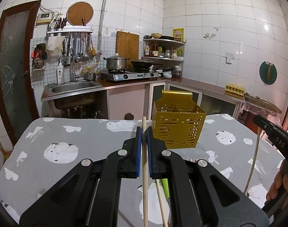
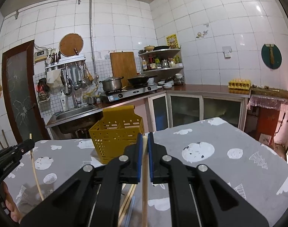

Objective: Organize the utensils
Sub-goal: 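Lift the chopstick with the left tool and carry it over the yellow holder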

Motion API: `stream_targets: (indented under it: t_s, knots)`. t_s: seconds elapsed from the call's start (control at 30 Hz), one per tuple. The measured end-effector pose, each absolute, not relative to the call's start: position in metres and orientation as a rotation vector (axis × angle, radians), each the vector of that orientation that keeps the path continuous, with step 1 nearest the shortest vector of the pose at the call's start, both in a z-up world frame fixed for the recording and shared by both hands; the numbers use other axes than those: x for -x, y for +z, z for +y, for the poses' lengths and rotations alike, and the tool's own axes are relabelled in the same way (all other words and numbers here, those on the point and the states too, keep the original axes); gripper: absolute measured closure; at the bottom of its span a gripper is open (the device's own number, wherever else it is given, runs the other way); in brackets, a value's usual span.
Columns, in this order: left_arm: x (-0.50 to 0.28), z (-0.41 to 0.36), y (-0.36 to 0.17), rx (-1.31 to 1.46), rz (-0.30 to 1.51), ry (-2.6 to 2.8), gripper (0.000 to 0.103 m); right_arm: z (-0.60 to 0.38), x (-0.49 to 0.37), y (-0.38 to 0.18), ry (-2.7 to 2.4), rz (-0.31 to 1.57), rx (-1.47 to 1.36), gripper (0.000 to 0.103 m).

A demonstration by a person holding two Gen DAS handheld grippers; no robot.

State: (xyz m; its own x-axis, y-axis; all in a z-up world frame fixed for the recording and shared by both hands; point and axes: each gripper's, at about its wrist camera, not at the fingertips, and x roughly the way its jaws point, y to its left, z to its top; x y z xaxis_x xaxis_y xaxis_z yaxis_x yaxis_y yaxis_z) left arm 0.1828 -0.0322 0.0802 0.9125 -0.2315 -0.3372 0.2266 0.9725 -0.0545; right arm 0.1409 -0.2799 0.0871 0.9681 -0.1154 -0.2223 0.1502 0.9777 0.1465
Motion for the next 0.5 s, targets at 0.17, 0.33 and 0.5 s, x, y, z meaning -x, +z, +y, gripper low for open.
stream_targets:
  t_s: [0.17, 0.33, 0.5]
  knots:
    - [-0.189, -0.033, 0.093, 0.030, 0.322, -0.258, 0.099, -0.282, -0.146, 0.106, -0.137, 0.171, -0.155, 0.097]
    - [-0.204, -0.038, 0.109, 0.044, 0.289, -0.268, 0.099, -0.287, -0.157, 0.126, -0.142, 0.123, -0.161, 0.097]
    - [-0.221, -0.045, 0.131, 0.061, 0.250, -0.288, 0.099, -0.290, -0.183, 0.146, -0.154, 0.083, -0.161, 0.097]
